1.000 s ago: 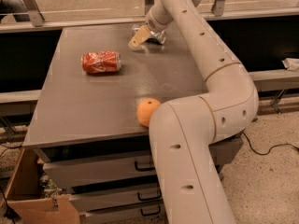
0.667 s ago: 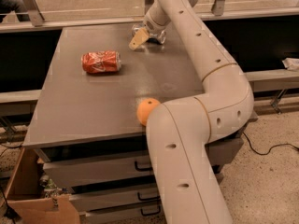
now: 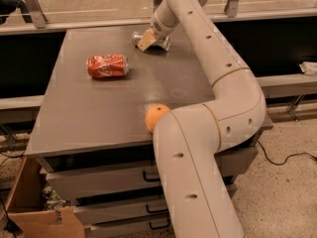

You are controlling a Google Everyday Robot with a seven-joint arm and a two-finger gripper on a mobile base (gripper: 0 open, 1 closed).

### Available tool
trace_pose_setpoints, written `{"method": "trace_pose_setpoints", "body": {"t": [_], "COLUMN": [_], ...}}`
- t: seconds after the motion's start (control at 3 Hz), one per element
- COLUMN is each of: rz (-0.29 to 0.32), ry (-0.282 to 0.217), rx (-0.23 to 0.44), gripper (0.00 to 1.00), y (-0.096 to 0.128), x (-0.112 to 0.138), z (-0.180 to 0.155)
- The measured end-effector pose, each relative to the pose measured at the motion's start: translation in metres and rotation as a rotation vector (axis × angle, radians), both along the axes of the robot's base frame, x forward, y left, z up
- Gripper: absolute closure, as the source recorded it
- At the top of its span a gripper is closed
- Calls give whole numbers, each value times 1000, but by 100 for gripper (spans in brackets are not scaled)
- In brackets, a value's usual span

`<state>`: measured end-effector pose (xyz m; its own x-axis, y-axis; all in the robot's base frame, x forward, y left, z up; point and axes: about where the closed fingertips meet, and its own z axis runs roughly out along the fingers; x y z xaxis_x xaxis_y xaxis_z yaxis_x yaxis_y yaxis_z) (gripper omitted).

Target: Place redbull can upright

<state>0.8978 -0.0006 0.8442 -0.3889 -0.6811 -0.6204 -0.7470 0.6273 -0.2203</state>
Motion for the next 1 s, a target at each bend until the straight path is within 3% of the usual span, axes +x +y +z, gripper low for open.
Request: {"method": "trace_pose_setpoints", "body": {"t": [0.33,0.67,1.0], "rz": [0,0,-13], "ry": [-1,-1,-115], "rx": [1,1,122], "gripper": [89,100,100], "y": [0,0,-42], "x": [-1,-1,-6], "z": [2,2,65]}}
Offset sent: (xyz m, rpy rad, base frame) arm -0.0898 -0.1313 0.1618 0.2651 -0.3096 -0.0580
